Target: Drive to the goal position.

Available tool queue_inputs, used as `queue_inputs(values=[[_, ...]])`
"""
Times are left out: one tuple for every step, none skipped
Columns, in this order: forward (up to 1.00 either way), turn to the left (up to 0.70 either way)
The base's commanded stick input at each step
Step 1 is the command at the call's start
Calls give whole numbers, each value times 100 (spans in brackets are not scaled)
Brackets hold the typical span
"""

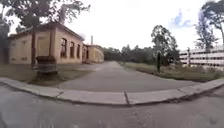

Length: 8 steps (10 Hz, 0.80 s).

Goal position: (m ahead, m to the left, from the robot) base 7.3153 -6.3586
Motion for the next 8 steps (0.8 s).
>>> queue_inputs(values=[[70, 0], [70, 0], [70, 0], [70, 0], [70, 0], [70, 0], [70, 0], [70, 0]])
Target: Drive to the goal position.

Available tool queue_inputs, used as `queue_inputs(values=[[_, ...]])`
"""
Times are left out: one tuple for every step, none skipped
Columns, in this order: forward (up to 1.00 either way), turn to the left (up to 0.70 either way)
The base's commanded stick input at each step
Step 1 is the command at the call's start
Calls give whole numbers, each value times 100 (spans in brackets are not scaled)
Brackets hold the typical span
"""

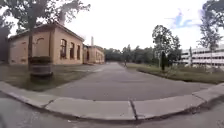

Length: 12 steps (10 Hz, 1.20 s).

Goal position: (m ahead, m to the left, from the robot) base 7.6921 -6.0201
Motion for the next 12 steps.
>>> queue_inputs(values=[[70, 0], [70, 0], [70, 0], [70, 0], [70, 0], [70, 0], [70, 0], [70, 0], [70, 0], [70, 0], [70, 0], [70, 0]])
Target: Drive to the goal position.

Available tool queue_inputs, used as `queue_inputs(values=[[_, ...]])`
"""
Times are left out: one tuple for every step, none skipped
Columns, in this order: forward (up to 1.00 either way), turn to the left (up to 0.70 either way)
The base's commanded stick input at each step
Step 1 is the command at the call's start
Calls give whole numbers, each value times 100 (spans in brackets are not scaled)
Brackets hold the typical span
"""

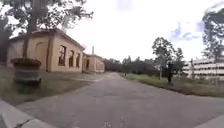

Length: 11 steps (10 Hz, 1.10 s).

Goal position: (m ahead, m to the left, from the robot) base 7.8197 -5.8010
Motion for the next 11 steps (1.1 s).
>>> queue_inputs(values=[[70, 0], [70, 0], [70, 0], [70, 0], [70, 0], [70, 0], [70, 0], [70, 0], [70, 0], [70, 0], [70, 0]])
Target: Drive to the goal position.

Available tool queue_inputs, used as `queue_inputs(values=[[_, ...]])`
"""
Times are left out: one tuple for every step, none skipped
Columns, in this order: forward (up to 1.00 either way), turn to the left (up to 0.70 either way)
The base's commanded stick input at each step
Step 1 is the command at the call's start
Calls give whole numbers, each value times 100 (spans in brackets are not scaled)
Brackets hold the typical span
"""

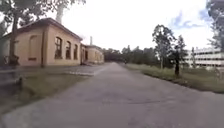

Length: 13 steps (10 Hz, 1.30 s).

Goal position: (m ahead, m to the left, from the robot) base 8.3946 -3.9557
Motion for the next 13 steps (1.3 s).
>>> queue_inputs(values=[[70, 0], [70, 0], [70, -21], [70, -35], [70, -35], [70, -35], [70, -35], [70, -18], [70, 0], [70, 0], [70, 0], [70, 0], [70, 0]])
